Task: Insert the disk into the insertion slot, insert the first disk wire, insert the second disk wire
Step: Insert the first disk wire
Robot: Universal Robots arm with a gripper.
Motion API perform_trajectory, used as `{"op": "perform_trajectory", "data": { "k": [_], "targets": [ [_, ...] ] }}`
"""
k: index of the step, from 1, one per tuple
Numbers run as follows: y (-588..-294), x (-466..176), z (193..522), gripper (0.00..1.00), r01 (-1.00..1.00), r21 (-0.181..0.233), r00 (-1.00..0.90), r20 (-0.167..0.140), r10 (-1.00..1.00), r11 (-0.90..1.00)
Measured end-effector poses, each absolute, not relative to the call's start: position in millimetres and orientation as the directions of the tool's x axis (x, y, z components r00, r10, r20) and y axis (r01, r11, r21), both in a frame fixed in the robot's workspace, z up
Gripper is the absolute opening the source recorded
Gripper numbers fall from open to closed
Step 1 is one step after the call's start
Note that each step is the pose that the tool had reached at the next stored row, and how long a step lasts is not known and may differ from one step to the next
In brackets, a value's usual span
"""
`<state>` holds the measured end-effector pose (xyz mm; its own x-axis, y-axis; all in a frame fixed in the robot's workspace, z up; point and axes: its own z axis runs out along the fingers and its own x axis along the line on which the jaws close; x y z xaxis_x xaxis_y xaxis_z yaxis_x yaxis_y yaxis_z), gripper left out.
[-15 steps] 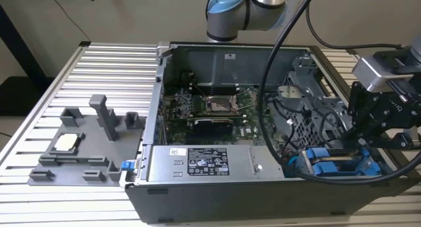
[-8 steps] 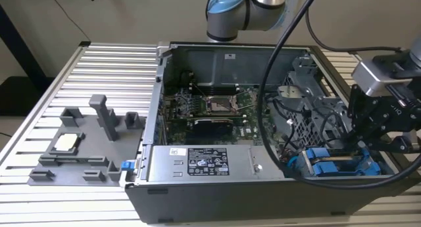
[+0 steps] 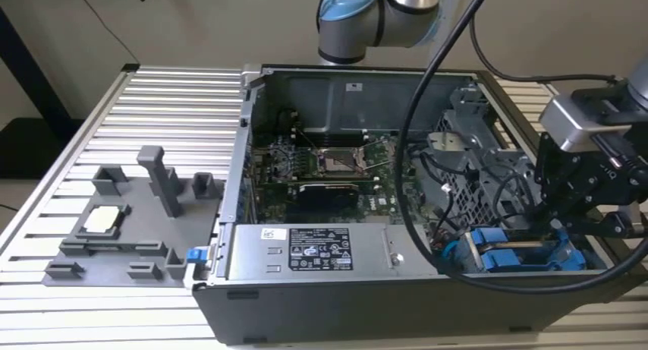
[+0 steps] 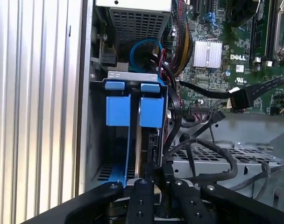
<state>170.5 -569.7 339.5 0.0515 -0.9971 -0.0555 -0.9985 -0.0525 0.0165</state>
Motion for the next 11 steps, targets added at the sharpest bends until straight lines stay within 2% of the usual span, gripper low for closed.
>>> {"op": "perform_trajectory", "data": {
  "k": [11],
  "targets": [
    [-570.3,170.5,332.6,0.19,-0.999,0.015,0.049,-0.056,-0.997,-0.049]
  ]
}}
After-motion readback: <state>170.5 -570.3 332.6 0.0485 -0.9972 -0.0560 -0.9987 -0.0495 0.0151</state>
